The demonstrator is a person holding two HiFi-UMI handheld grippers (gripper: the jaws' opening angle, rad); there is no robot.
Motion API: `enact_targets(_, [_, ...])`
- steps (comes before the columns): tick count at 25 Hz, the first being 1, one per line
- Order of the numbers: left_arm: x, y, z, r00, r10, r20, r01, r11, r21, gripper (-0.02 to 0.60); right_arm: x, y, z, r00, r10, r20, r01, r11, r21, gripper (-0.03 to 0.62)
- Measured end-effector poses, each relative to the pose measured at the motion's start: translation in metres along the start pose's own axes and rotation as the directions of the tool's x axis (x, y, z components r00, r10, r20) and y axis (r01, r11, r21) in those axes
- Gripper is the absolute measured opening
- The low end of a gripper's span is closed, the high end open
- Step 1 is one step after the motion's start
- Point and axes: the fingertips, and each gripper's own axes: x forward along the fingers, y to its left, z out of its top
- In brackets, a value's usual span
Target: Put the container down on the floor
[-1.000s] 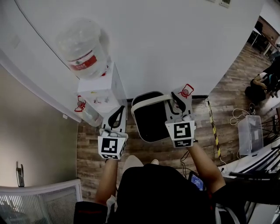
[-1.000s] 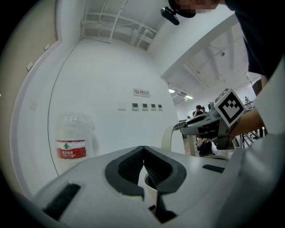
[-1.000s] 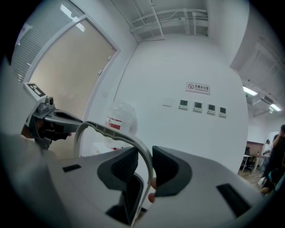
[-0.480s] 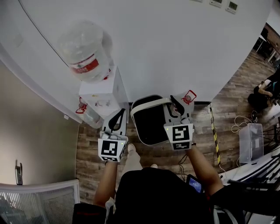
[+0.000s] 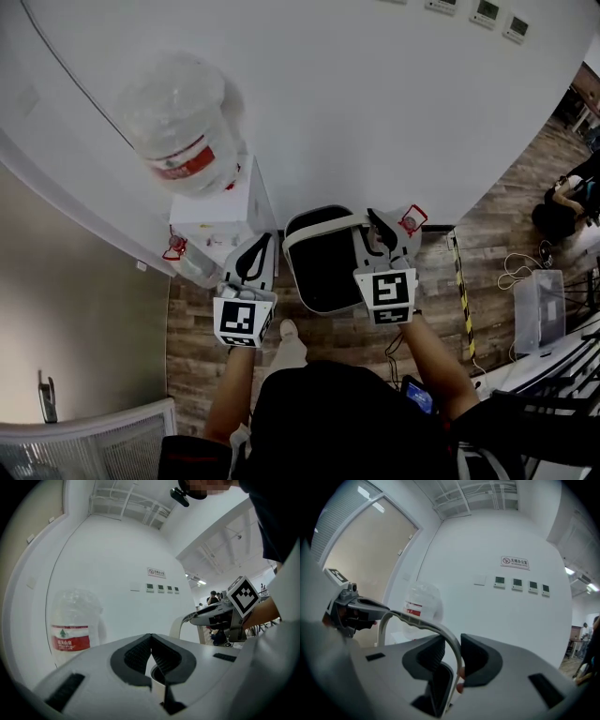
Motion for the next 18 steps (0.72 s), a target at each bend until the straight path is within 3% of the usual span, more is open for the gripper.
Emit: enact_targets(18, [0.104, 0.126, -0.015, 0.993, -0.119, 0.020, 0.120, 0.992, -0.031, 0.018, 0.143, 0.000, 0.025, 0.994, -0.105, -0.028, 0.106, 0.994, 0.023, 0.106])
